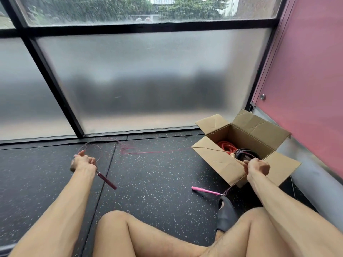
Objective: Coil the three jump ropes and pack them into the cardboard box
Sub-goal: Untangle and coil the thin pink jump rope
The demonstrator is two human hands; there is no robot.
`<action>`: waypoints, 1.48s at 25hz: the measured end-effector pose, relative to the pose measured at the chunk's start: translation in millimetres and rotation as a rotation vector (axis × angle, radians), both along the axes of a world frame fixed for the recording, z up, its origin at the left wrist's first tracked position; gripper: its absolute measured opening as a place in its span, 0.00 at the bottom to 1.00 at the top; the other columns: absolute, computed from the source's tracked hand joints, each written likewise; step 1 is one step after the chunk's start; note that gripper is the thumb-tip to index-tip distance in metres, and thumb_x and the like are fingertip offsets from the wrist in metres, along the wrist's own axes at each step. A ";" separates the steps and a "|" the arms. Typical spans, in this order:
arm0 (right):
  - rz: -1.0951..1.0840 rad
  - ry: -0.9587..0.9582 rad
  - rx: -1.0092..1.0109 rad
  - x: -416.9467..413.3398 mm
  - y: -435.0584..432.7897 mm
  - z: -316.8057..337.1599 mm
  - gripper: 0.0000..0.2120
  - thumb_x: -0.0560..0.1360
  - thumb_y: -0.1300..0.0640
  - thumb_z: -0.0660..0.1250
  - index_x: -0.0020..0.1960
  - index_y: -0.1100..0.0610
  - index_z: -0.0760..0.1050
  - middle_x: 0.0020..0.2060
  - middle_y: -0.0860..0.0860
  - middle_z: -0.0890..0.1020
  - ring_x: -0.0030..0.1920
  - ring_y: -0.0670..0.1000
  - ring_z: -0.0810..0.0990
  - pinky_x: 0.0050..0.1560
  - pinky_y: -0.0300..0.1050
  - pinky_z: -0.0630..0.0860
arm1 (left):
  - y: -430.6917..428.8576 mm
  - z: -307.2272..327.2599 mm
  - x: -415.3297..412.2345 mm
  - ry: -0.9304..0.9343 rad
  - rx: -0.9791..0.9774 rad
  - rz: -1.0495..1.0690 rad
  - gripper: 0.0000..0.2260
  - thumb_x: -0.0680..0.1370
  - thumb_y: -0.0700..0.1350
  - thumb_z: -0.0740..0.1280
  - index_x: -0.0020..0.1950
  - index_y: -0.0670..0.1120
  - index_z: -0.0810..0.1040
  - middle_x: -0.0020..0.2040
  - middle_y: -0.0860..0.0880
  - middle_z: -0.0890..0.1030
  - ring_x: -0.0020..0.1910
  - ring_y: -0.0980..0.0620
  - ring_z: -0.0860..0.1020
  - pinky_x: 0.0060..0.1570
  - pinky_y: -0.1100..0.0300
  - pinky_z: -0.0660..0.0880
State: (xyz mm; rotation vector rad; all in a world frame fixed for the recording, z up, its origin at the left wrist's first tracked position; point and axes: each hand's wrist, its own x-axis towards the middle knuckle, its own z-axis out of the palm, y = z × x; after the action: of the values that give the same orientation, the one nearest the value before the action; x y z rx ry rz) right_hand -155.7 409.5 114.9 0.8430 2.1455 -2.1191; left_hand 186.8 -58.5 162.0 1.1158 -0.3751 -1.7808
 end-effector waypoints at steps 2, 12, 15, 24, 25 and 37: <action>0.037 0.023 -0.023 -2.3 -3.9 5.5 0.12 0.80 0.61 0.58 0.39 0.58 0.73 0.21 0.52 0.78 0.16 0.46 0.74 0.17 0.35 0.71 | 1.9 -6.0 4.7 -0.165 -0.076 -0.048 0.20 0.86 0.46 0.51 0.38 0.46 0.73 0.18 0.54 0.62 0.16 0.58 0.58 0.20 0.64 0.54; 0.634 0.200 0.656 28.7 -62.2 11.8 0.12 0.75 0.59 0.62 0.51 0.60 0.82 0.50 0.60 0.85 0.57 0.61 0.80 0.52 0.45 0.74 | 74.0 -34.7 -17.1 -0.402 -0.393 -0.442 0.15 0.86 0.44 0.56 0.44 0.40 0.76 0.25 0.49 0.68 0.16 0.59 0.63 0.19 0.69 0.62; 0.799 0.169 0.793 49.8 -78.0 10.6 0.12 0.75 0.62 0.63 0.55 0.60 0.81 0.56 0.61 0.83 0.61 0.62 0.78 0.58 0.46 0.73 | 83.9 -16.6 -22.9 -0.343 -0.597 -0.702 0.14 0.85 0.44 0.58 0.45 0.40 0.76 0.23 0.54 0.63 0.19 0.59 0.58 0.20 0.68 0.55; 1.247 0.293 0.540 132.4 -146.2 -3.7 0.29 0.73 0.70 0.60 0.74 0.58 0.63 0.63 0.58 0.77 0.60 0.56 0.77 0.56 0.43 0.73 | 121.2 67.0 -50.8 -0.008 -0.722 -1.157 0.10 0.82 0.46 0.60 0.49 0.41 0.76 0.27 0.54 0.60 0.24 0.58 0.57 0.25 0.63 0.53; 1.229 0.261 0.480 137.2 -149.2 -7.4 0.33 0.74 0.70 0.60 0.76 0.58 0.57 0.63 0.58 0.75 0.57 0.56 0.77 0.51 0.43 0.74 | 123.8 73.8 -51.9 0.019 -0.723 -1.167 0.10 0.83 0.45 0.59 0.49 0.41 0.76 0.26 0.54 0.60 0.24 0.58 0.57 0.26 0.63 0.53; 1.490 0.028 0.065 165.8 -167.9 -11.4 0.37 0.71 0.71 0.64 0.76 0.56 0.55 0.60 0.57 0.82 0.58 0.52 0.80 0.53 0.46 0.75 | 128.8 126.2 -56.8 0.347 -0.736 -1.197 0.12 0.83 0.45 0.56 0.48 0.43 0.76 0.25 0.56 0.62 0.24 0.56 0.53 0.25 0.64 0.54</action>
State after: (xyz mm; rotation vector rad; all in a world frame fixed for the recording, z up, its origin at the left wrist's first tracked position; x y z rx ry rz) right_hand 10.1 241.6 103.5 -0.6818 1.7484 -1.1812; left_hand 130.0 70.3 288.3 -0.0561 -1.5474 -2.4055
